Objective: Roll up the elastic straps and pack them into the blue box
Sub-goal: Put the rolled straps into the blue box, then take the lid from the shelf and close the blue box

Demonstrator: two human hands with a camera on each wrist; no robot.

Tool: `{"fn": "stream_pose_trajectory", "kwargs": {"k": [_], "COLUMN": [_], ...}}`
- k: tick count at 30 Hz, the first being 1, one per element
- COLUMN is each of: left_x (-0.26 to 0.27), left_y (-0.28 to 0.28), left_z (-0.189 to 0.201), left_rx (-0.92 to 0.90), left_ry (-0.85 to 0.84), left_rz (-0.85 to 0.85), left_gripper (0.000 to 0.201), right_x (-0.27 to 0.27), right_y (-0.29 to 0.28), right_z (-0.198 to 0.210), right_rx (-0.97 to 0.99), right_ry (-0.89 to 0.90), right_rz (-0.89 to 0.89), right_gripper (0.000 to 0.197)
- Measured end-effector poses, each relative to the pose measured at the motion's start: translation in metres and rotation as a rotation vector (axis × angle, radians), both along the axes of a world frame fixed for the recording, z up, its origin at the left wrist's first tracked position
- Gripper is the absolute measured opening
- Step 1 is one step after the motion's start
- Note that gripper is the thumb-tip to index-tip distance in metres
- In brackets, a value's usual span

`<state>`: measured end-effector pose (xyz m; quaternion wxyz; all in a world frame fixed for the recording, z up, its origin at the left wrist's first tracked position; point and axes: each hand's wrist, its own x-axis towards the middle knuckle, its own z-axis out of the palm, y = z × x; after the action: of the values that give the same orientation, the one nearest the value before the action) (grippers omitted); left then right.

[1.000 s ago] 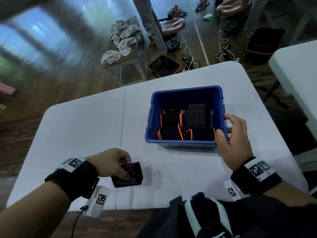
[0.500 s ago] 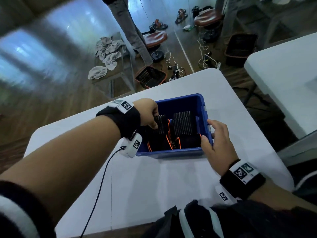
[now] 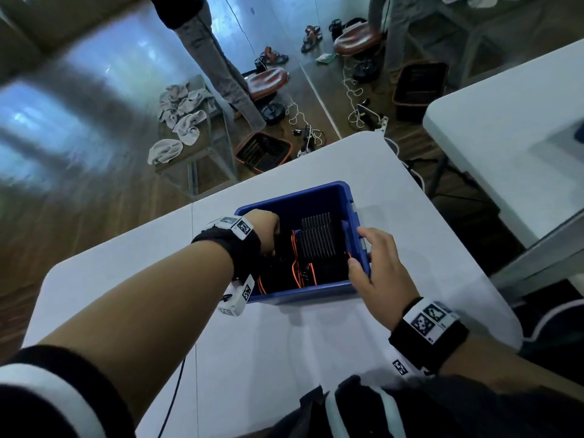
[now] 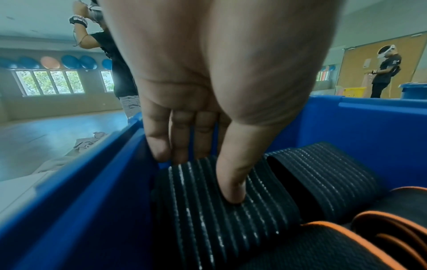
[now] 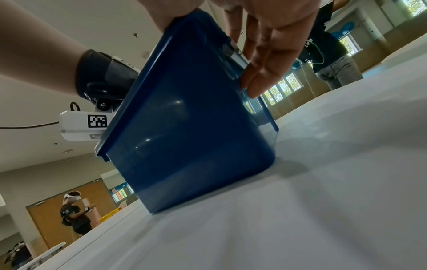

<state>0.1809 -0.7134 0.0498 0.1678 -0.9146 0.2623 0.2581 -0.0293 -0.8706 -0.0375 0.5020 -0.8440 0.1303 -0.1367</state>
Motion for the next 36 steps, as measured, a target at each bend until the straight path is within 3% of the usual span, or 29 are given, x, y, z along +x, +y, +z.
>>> {"fn": "stream_pose_trajectory", "kwargs": {"k": [4, 7, 9, 12, 15, 18, 21, 27, 31, 36], "left_x": [-0.007, -0.014, -0.021, -0.034, -0.043, -0.054, -0.063, -0.079, -0.094, -0.094], "left_y": [0.01, 0.031, 0.054, 0.086, 0.105, 0.107, 0.104, 0.112, 0.118, 0.122], "left_z": [0.013, 0.028, 0.03, 0.018, -0.008, -0.026, -0.032, -0.047, -0.054, -0.058], "left_rx": [-0.114, -0.382, -0.552, -0.69, -0.761, -0.921, -1.017, -1.134, -1.358, -1.427], "left_ry": [-0.051, -0.127, -0.223, -0.296, -0.179, -0.003, -0.016, -0.022, 0.096, 0.154], "left_rz": [-0.02, 0.051, 0.127, 0.379, 0.66, 0.819, 0.82, 0.802, 0.887, 0.844], "left_gripper": [0.043, 0.032, 0.028, 0.037, 0.045, 0.035, 0.026, 0.025, 0.027, 0.031], "right_x": [0.0, 0.0, -0.002, -0.002, -0.001, -0.001, -0.002, -0.012, -0.026, -0.039], "right_y": [0.0, -0.001, -0.002, -0.004, -0.003, -0.004, -0.005, -0.003, 0.004, 0.019], "right_z": [0.001, 0.002, 0.003, 0.004, 0.005, 0.006, 0.007, 0.009, 0.011, 0.025], "right_rx": [0.001, 0.0, 0.003, 0.005, 0.005, 0.001, -0.009, -0.026, -0.04, -0.071], "right_ry": [-0.002, 0.007, 0.008, 0.01, 0.006, 0.015, 0.031, 0.057, 0.075, 0.158], "right_rz": [-0.001, 0.004, 0.01, 0.01, 0.007, 0.01, 0.005, -0.01, -0.048, -0.106], "right_gripper": [0.05, 0.049, 0.05, 0.051, 0.051, 0.051, 0.051, 0.05, 0.051, 0.052]}}
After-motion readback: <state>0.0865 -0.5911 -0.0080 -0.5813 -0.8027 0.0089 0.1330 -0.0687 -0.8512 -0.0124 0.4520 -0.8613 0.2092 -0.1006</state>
